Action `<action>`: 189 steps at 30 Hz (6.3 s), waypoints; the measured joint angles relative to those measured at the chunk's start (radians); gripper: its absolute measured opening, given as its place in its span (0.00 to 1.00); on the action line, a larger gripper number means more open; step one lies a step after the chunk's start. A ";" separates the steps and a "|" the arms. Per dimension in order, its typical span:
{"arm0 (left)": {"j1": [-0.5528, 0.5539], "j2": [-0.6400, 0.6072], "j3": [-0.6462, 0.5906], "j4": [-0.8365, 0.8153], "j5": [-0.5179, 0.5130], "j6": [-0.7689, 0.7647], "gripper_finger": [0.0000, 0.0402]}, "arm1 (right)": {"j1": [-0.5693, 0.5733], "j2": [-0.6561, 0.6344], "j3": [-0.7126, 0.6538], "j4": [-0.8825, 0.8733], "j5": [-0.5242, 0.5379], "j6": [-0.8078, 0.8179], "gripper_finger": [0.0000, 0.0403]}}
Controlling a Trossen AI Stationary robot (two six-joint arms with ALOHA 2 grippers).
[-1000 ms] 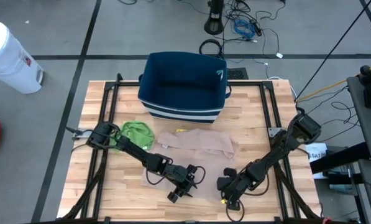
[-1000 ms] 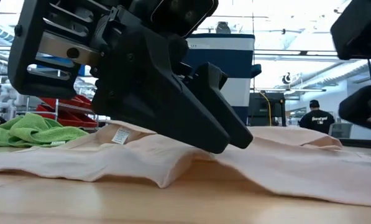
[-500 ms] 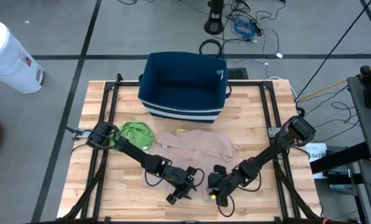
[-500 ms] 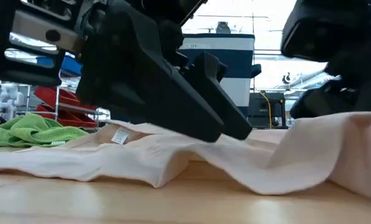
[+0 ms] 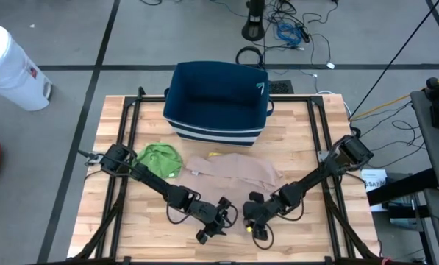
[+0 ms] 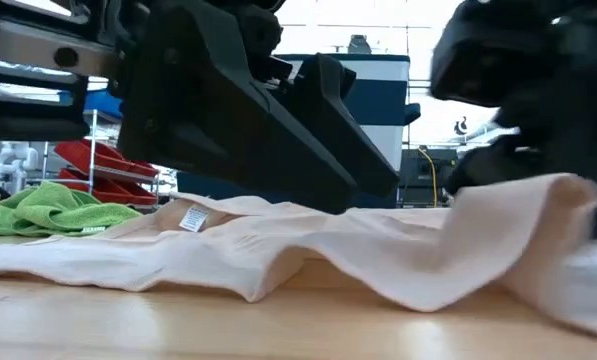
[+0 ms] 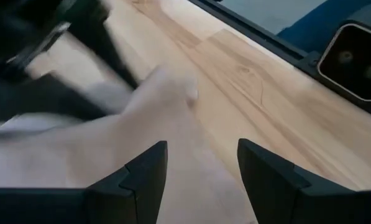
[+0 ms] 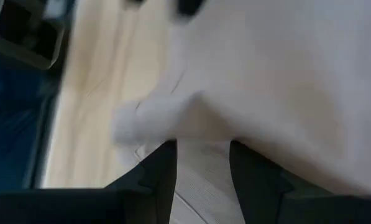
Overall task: Fold towel
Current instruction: Fold the brown towel
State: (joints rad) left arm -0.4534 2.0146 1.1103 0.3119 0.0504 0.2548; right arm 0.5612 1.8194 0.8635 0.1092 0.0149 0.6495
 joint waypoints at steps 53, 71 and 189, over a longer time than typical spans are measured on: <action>0.017 0.001 0.000 0.153 0.023 0.008 0.50 | 0.131 -0.025 0.011 -0.063 0.252 -0.088 0.01; -0.068 0.001 0.000 0.224 -0.257 0.254 0.50 | 0.044 -0.104 0.331 -0.388 0.302 -0.172 0.00; -0.245 0.001 0.000 0.246 -1.139 0.644 0.23 | -0.059 -0.139 0.369 -0.387 0.304 -0.084 0.00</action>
State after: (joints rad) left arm -0.6979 2.0151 1.1107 0.5583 -1.0890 0.8993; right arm 0.5020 1.6806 1.2324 -0.2782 0.3191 0.5658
